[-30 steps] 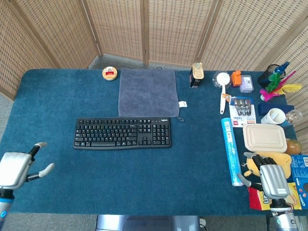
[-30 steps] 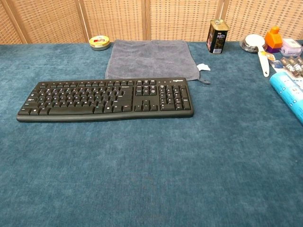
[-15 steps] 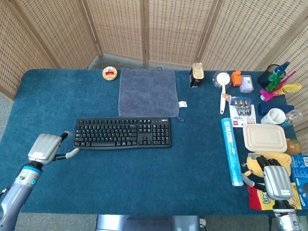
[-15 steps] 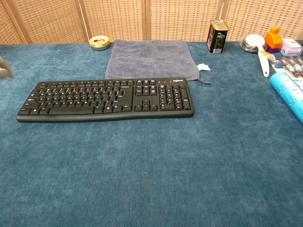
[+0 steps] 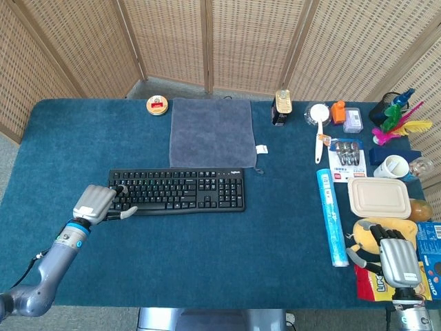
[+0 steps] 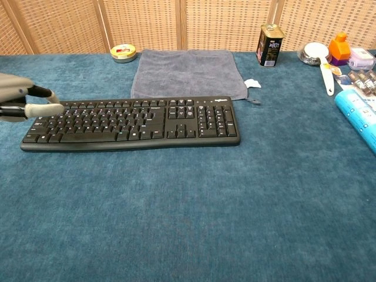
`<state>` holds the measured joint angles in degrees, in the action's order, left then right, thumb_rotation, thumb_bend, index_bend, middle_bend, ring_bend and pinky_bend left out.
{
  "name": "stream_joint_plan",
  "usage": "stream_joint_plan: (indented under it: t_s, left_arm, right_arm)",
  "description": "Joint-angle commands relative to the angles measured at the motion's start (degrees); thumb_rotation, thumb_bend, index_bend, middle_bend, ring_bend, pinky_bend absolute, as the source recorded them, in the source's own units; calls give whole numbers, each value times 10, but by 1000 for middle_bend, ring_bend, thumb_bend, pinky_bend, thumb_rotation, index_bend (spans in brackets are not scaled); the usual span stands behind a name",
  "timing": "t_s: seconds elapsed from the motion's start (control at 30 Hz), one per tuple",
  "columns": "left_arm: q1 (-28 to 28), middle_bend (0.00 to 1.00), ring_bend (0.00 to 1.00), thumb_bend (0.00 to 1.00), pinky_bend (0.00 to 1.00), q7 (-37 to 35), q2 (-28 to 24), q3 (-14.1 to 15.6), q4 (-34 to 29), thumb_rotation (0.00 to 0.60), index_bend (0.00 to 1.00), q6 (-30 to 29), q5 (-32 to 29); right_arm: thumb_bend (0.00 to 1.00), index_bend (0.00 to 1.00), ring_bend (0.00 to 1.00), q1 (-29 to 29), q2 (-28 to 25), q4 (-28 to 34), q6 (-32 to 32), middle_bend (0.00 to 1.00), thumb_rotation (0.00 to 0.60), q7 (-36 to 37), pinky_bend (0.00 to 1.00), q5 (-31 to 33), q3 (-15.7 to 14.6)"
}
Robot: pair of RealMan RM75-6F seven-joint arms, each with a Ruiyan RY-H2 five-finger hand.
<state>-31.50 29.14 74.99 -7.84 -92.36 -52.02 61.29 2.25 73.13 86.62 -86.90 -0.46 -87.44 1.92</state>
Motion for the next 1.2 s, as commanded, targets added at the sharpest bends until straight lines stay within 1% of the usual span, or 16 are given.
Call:
stream_joint_plan:
  t_s: [0.03, 0.33, 0.9, 1.03, 1.13, 1.2]
  left_arm:
    - [-9, 1000, 1000, 140, 964, 2, 9, 4, 10, 0, 263, 5, -8]
    - [-30, 1000, 1000, 141, 964, 4, 31, 13, 29, 0, 263, 10, -25]
    - [-49, 1000, 1000, 141, 964, 1, 50, 29, 49, 0, 263, 12, -45]
    - [-49, 1000, 1000, 141, 964, -9, 45, 28, 44, 0, 264, 2, -38]
    - [-40, 1000, 1000, 141, 964, -22, 28, 26, 23, 0, 263, -21, -22]
    - [-27, 1000, 1000, 141, 964, -34, 7, 27, -2, 0, 263, -48, -4]
  right_arm:
    - [257, 272, 383, 0, 1, -1, 1, 366, 0, -1, 350, 1, 0]
    - [257, 272, 384, -2, 3, -5, 5, 366, 0, 0, 352, 5, 0]
    - [257, 272, 384, -5, -3, -1, 6, 366, 0, 0, 353, 7, 0]
    - [257, 272, 384, -5, -4, 2, 4, 366, 0, -1, 353, 6, 0]
    - [257, 272, 384, -7, -5, 3, 2, 366, 0, -1, 352, 5, 0]
    - [257, 272, 384, -8, -6, 4, 0, 366, 0, 0, 352, 4, 0]
